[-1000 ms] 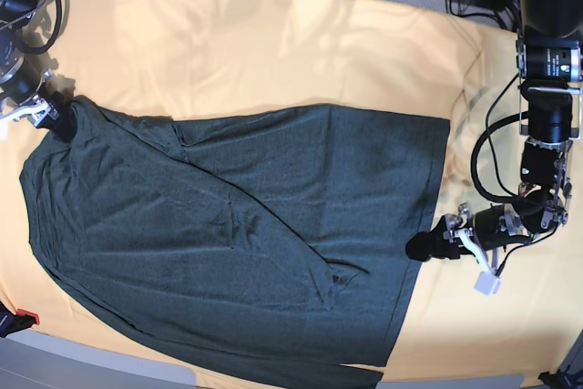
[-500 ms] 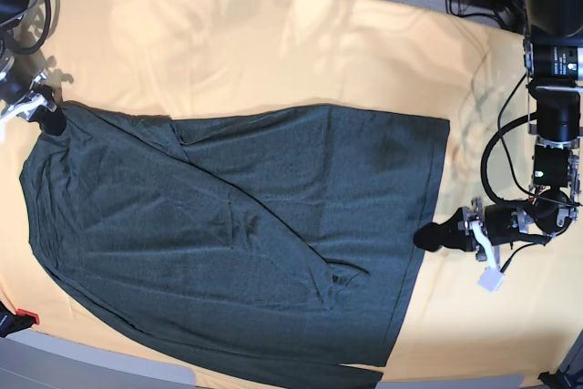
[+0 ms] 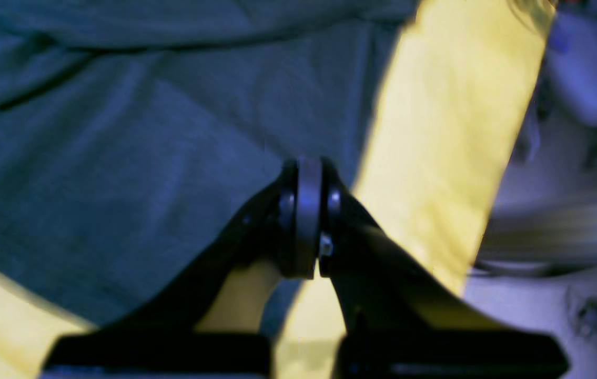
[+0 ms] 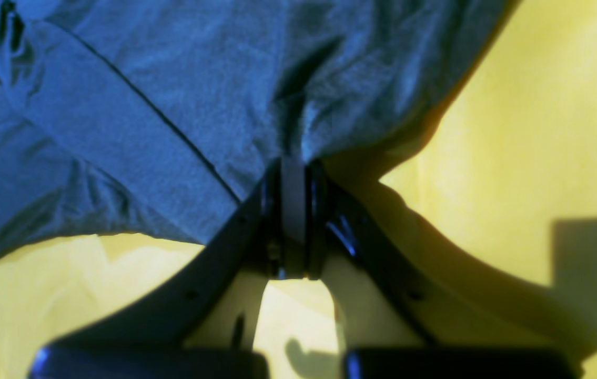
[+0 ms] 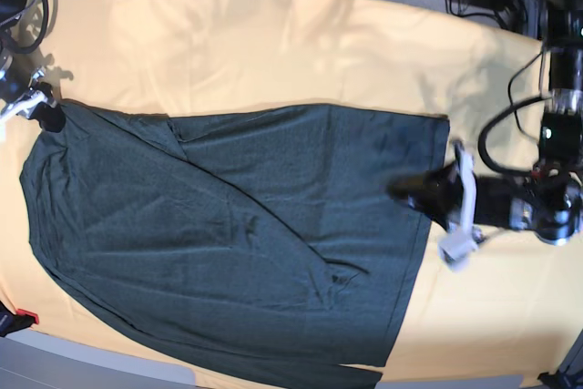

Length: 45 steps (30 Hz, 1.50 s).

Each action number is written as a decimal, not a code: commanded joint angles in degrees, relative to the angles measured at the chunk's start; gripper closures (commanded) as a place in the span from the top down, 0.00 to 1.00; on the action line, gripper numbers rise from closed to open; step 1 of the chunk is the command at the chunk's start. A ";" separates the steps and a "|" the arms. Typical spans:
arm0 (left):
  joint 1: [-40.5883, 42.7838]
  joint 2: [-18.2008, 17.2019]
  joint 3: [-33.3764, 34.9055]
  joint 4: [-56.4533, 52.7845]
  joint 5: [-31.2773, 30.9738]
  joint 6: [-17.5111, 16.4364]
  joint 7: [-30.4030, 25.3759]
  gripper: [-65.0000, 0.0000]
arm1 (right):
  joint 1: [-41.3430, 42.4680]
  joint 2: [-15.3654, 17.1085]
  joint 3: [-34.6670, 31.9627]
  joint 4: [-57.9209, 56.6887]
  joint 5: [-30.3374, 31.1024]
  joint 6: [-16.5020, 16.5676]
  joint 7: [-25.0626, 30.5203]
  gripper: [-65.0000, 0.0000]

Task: Fold the T-shirt properly
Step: 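Move the left gripper back and grasp the shirt's side edge near the shoulder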

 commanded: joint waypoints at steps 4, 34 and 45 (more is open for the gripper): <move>4.70 -4.66 -0.55 11.04 14.64 -0.28 -7.08 0.00 | 0.50 1.62 0.48 0.79 1.25 0.37 1.01 0.00; 14.99 -18.29 18.29 6.69 85.29 -0.28 -56.63 0.59 | 0.48 2.78 0.48 0.79 1.68 0.81 -2.19 0.00; 15.17 -18.18 18.34 0.55 93.53 -0.28 -71.52 0.59 | 0.50 2.78 0.48 0.79 1.68 0.76 -2.14 0.00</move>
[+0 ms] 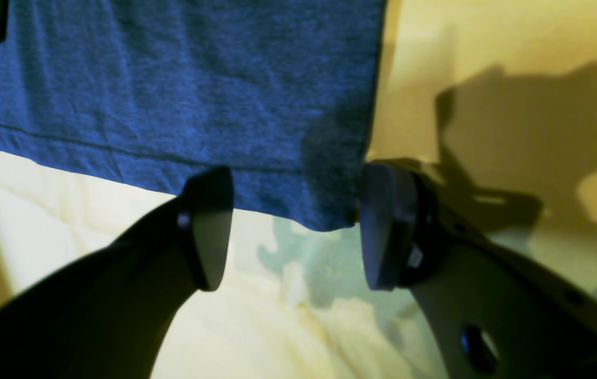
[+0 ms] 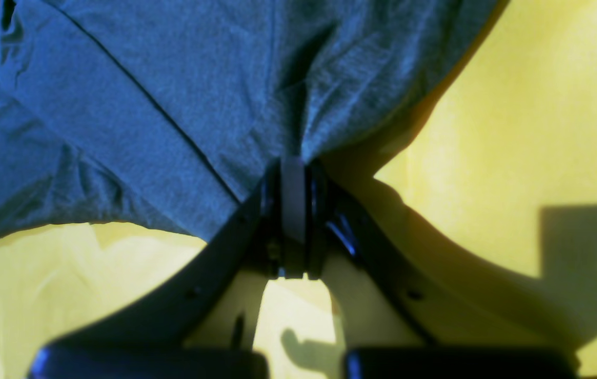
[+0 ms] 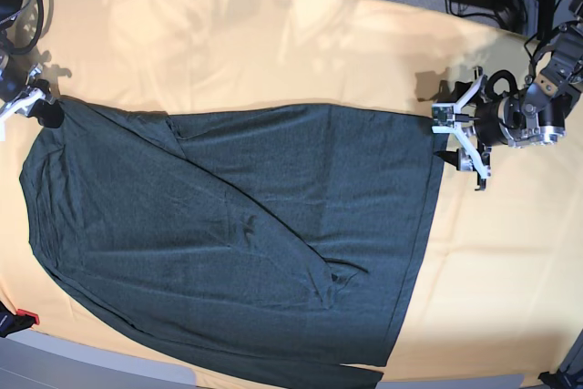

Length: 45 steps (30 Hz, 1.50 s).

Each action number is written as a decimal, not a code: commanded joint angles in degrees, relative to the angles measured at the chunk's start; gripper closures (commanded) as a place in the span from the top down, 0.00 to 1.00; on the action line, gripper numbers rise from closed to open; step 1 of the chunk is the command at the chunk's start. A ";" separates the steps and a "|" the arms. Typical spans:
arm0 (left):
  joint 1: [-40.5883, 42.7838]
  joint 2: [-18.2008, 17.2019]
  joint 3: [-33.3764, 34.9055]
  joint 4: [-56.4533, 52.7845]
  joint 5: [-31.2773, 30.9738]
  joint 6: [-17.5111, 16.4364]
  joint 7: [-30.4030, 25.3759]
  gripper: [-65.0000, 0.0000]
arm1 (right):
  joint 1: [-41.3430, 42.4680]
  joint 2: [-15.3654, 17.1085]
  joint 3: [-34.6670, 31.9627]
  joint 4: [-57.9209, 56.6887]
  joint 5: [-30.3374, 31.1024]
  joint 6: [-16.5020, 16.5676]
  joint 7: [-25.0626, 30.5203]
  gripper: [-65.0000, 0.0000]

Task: Fold the T-shirt properly
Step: 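Move the left gripper back and grasp the shirt's side edge near the shoulder, then pull the shirt with both grippers away from each other to straighten it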

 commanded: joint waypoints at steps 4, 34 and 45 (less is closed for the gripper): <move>-0.76 -1.03 1.66 -2.05 0.50 0.34 -0.22 0.59 | 0.50 1.60 0.48 0.81 1.25 0.39 1.18 0.00; -8.57 4.37 5.07 -3.37 -9.68 0.68 4.98 0.00 | 0.63 6.19 0.50 0.83 1.22 0.33 1.46 0.00; -9.25 1.09 5.07 -1.97 -19.93 0.34 4.79 0.00 | -0.57 9.11 0.50 0.83 1.03 0.96 -1.73 0.00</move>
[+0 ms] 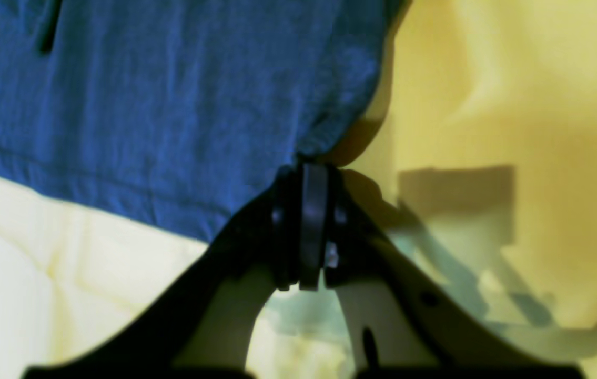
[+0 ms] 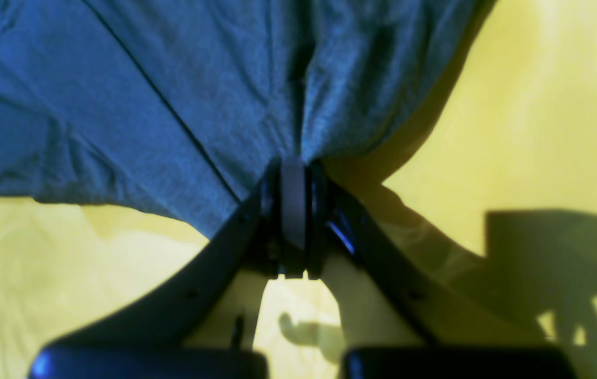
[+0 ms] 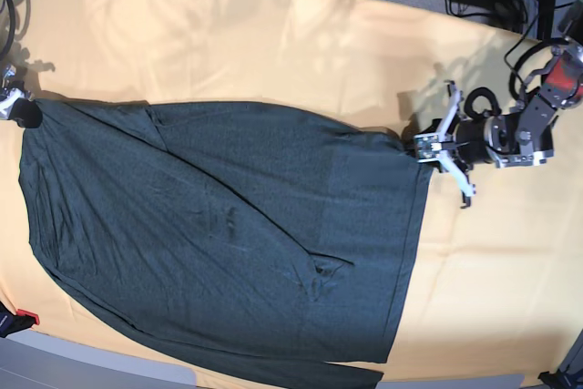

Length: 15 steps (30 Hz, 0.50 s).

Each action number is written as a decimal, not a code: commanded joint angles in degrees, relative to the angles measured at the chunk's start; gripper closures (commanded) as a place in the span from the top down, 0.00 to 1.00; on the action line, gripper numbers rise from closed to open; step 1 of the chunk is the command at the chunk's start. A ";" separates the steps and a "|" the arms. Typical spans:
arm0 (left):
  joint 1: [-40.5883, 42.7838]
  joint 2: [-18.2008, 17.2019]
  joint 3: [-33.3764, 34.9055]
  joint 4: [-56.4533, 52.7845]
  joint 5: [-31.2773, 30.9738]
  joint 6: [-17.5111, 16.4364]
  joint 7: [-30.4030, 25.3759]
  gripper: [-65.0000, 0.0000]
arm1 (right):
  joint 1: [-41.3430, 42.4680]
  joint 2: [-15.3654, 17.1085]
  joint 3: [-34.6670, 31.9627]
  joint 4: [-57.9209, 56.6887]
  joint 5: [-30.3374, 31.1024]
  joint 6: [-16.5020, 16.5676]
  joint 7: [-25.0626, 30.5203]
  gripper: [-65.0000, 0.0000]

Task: Fold the T-shirt properly
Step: 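Pull the shirt with both grippers away from each other to straighten it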

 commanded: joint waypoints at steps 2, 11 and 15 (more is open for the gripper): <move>-1.01 -2.99 -0.66 0.85 -3.37 -0.01 -0.59 0.00 | -0.46 1.79 0.50 0.83 0.74 0.62 0.83 0.00; 4.22 -11.30 -0.66 10.49 -9.55 -0.01 -0.13 0.00 | -5.35 1.90 0.50 0.83 0.79 0.62 0.79 0.00; 8.00 -14.78 -0.63 14.93 -7.85 -0.01 -0.09 0.00 | -6.82 1.95 0.55 1.53 0.81 0.62 -0.24 0.00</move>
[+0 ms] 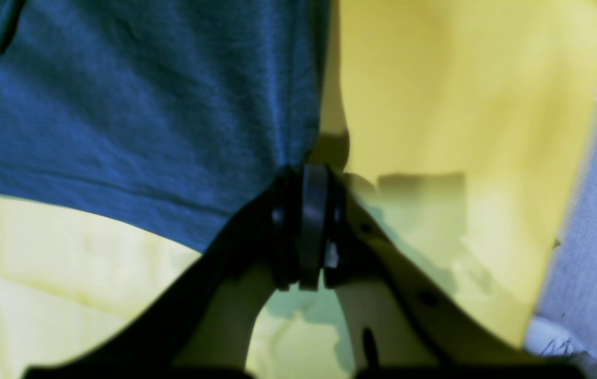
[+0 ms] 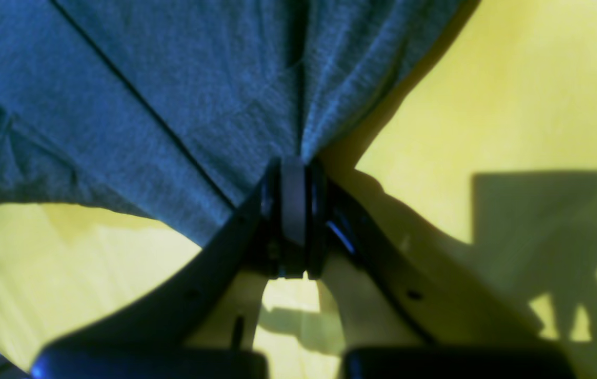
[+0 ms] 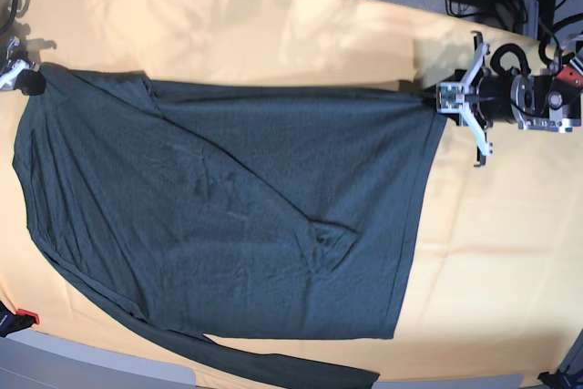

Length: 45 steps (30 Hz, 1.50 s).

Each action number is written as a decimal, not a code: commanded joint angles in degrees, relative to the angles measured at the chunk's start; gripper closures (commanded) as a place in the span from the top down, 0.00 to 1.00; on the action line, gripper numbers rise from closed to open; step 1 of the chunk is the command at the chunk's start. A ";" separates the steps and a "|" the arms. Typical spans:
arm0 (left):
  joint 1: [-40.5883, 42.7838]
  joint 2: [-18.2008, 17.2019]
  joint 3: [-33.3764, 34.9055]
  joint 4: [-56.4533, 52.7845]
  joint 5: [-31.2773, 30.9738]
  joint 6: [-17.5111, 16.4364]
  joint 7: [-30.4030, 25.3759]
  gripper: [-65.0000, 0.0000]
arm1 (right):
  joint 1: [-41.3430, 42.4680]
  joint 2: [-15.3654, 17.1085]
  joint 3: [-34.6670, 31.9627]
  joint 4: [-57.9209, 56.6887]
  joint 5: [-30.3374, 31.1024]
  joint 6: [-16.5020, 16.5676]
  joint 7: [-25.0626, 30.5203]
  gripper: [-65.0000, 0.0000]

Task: Fold the T-shirt properly
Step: 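Pull the shirt with both grippers away from each other to straighten it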

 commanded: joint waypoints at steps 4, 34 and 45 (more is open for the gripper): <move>1.09 -4.22 -0.66 1.64 1.77 0.23 -0.96 0.00 | -3.41 2.16 0.63 4.85 0.76 0.32 0.28 0.00; 11.89 -15.78 -0.66 10.75 1.14 0.23 1.25 0.00 | -18.73 3.52 5.46 14.03 1.27 0.32 -4.76 0.00; 11.87 -15.67 -0.66 10.80 1.09 0.23 1.18 0.00 | -24.20 3.23 10.56 18.56 1.27 0.32 -4.13 0.00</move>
